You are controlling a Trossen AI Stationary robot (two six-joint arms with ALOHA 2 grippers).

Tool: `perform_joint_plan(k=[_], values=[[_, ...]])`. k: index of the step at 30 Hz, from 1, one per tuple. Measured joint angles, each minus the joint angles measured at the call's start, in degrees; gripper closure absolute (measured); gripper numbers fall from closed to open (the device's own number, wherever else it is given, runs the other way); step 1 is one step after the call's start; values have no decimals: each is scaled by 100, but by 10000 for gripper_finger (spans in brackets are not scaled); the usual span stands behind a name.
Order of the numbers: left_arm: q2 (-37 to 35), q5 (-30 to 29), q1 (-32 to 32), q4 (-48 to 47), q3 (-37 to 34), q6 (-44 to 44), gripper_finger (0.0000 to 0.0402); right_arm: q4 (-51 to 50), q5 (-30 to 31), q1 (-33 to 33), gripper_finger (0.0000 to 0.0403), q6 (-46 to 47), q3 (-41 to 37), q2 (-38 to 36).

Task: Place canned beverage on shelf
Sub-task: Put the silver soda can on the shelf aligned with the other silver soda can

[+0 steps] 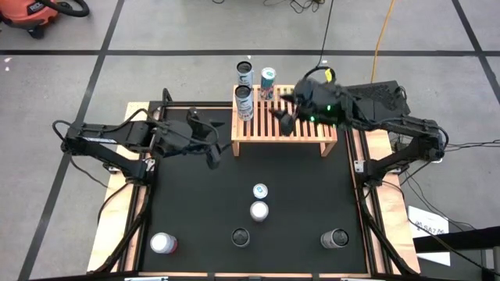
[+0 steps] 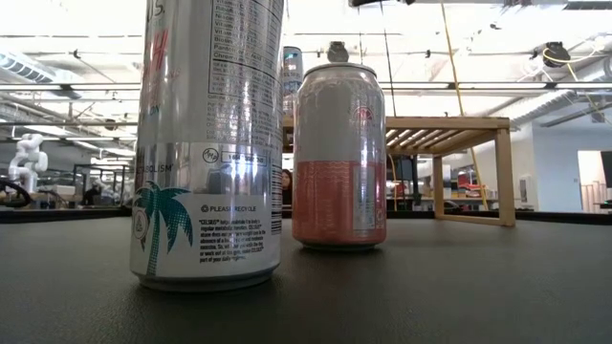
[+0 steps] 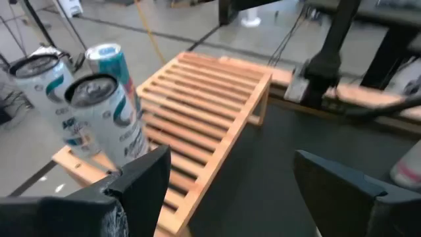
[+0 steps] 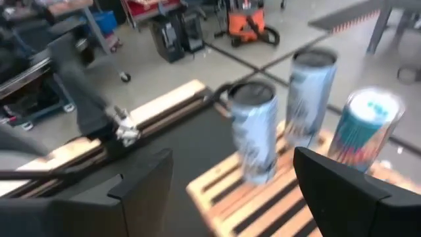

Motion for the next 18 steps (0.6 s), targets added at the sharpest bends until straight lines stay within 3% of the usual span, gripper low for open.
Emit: perform_joint_plan(k=[7, 12, 18], values=[[141, 279, -13, -202, 1, 5, 84, -1124, 342, 832, 99, 1209, 0, 0], [362, 454, 9, -15, 2, 209, 84, -2615, 314, 1256, 99, 2364, 0, 0], [800, 1336, 104, 639, 2, 472, 84, -4072, -251, 1845, 99, 3815, 0, 0]])
